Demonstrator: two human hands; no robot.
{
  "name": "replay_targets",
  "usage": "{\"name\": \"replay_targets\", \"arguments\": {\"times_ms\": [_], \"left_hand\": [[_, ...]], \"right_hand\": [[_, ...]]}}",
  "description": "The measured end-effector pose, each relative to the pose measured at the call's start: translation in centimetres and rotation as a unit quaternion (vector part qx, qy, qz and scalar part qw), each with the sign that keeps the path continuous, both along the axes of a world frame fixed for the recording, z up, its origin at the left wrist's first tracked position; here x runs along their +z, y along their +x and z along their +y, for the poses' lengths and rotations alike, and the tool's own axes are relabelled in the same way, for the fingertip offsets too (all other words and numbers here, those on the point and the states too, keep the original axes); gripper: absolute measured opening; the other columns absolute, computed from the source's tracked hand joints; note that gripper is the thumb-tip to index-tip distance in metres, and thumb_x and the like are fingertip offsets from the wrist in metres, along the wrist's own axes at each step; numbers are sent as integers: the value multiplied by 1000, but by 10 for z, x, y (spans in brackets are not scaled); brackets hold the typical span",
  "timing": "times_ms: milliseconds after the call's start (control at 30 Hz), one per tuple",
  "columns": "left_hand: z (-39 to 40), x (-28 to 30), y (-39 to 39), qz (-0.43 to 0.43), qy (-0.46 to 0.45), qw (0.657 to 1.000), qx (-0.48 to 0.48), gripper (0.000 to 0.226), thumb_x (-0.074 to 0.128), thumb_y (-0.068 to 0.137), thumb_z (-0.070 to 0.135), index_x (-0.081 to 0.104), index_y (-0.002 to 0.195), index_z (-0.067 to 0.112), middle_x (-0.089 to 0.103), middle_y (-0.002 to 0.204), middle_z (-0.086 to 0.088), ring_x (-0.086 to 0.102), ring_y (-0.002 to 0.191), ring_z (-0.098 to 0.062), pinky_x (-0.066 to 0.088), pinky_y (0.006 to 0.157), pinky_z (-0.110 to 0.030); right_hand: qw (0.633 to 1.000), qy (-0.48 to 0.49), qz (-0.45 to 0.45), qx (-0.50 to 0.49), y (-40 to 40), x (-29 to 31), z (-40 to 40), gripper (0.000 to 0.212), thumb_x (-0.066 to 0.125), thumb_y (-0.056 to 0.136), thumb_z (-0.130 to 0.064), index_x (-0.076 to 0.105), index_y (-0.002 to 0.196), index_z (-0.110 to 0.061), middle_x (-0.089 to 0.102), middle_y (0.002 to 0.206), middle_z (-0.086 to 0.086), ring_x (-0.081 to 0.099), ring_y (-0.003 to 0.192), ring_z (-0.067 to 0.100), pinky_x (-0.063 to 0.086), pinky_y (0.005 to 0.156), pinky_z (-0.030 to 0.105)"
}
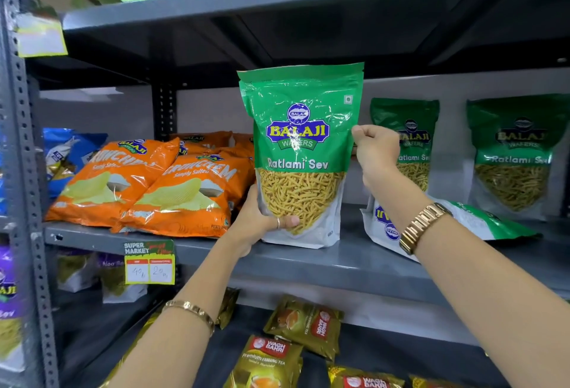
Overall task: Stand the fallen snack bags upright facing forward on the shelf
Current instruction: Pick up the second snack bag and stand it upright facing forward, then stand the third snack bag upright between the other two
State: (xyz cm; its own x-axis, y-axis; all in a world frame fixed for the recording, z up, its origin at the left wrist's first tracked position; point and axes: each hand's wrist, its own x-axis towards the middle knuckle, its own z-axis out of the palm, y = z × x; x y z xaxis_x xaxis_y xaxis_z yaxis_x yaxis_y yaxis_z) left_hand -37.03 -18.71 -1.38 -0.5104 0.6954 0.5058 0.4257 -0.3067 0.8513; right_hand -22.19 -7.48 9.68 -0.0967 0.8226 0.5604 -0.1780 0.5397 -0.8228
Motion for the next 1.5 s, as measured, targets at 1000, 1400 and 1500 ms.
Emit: {"name": "replay_targets", "arguments": {"times_ms": [1000,1400,1500], "left_hand": [[126,38,141,-95,-149,983,42,63,32,92,51,45,132,3,54,132,-15,51,117,-29,39,93,-34],[115,39,126,-217,-193,944,-155,10,58,80,17,64,81,9,73,61,-7,69,58,-21,56,58,-31],[116,39,136,-212,-148,953,-156,14,53,84,6,61,72,6,67,44,0,63,39,-10,52,42,-19]], "right_hand": [[936,-336,69,-80,130,-86,81,117,83,63,-28,2,145,-3,21,153,15,30,136,31,31,107,39],[932,-328,85,129,144,-88,93,63,76,72,-16,51,128,0,61,126,18,61,108,31,48,98,48],[950,-280,79,115,154,-77,101,66,77,67,-9,50,126,6,61,123,22,61,108,35,47,99,49]]}}
